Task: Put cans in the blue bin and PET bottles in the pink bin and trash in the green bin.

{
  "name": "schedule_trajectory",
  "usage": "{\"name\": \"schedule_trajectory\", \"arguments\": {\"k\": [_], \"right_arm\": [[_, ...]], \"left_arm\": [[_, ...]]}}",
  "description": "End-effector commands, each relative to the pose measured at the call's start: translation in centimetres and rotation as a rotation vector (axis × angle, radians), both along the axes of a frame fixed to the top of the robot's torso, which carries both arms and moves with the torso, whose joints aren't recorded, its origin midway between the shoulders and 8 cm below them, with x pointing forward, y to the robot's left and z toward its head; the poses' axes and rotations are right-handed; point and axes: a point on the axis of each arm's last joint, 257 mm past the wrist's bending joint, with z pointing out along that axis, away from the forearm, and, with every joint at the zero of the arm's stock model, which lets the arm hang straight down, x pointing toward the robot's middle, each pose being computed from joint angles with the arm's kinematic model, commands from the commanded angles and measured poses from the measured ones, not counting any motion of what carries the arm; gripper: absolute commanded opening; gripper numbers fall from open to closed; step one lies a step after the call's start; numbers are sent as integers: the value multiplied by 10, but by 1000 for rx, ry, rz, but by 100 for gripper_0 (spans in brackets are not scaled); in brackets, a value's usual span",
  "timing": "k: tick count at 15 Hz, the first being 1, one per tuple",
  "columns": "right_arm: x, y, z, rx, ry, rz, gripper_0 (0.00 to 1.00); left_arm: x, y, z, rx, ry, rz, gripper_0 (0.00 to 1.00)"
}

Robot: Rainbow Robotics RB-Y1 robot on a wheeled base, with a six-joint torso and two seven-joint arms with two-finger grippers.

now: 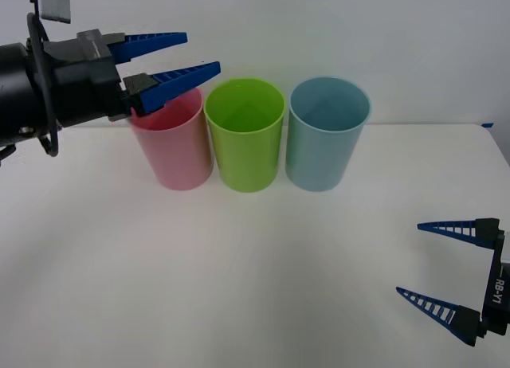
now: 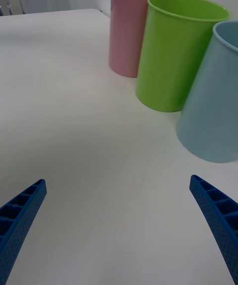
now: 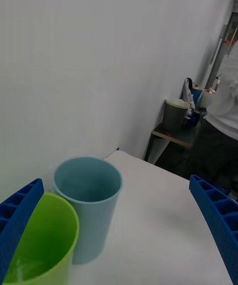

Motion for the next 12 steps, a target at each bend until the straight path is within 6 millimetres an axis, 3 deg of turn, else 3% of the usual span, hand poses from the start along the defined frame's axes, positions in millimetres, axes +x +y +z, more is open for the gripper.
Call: {"name": "schedule_trajectory", "arguments": {"k": [1,5,12], "right_arm": [[0,0,0,0,0,0,100],[0,0,0,0,0,0,100],[0,0,0,0,0,0,100]], "left_arm": [[-23,20,-21,51,-3,19,100],[-48,48,-62,126,29,46,100],[-80,68,-145,218,184,148,100]]}}
